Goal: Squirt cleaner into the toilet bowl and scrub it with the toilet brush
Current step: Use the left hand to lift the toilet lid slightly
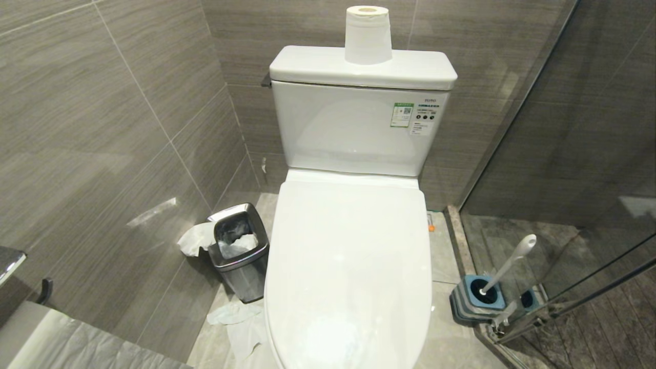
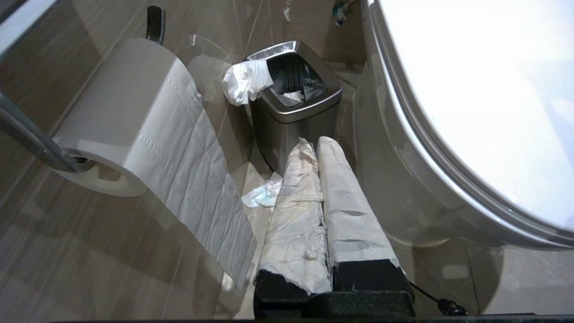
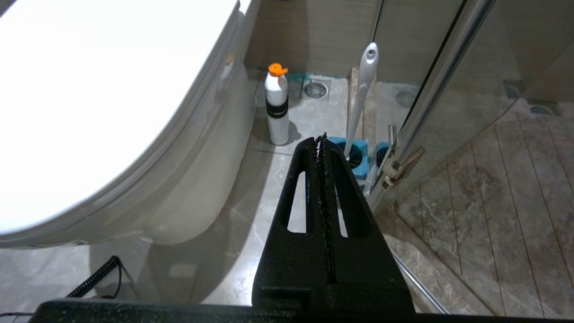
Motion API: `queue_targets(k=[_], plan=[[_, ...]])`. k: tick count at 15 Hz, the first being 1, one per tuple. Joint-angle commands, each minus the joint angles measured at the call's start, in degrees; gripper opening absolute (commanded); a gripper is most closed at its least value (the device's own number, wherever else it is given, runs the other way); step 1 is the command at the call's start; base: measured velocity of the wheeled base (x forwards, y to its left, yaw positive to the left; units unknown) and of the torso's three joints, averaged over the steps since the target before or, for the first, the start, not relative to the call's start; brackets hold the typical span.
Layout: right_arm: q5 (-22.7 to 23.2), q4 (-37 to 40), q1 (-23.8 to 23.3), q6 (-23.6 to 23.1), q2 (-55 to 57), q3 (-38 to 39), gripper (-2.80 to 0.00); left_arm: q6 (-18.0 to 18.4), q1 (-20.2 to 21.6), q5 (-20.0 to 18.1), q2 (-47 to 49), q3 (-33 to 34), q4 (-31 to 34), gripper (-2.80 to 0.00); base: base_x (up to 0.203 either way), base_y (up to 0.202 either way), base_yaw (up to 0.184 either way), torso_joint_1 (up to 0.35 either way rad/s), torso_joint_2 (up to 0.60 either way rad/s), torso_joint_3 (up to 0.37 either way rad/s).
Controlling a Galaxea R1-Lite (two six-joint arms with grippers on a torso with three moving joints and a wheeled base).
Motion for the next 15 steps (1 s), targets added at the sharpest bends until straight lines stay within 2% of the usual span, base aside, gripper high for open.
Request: queue_targets(k=[1, 9, 15], plan=[[0.0, 0.0, 0.0, 0.0, 0.0, 0.0, -2.8, 0.0, 0.0, 0.0, 0.0, 0.1, 0.0, -2.8, 0.0, 0.0, 0.0, 0.004, 0.0, -0.149], [0.0, 0.0, 0.0, 0.0, 0.0, 0.0, -2.8, 0.0, 0.0, 0.0, 0.0, 0.1, 0.0, -2.8, 0.0, 0.0, 0.0, 0.003, 0.0, -0.189], [0.0, 0.0, 0.0, 0.0, 0.0, 0.0, -2.8, 0.0, 0.0, 0.1, 0.0, 0.1, 0.0, -2.8, 0.0, 0.0, 0.0, 0.002, 0.0, -0.039]])
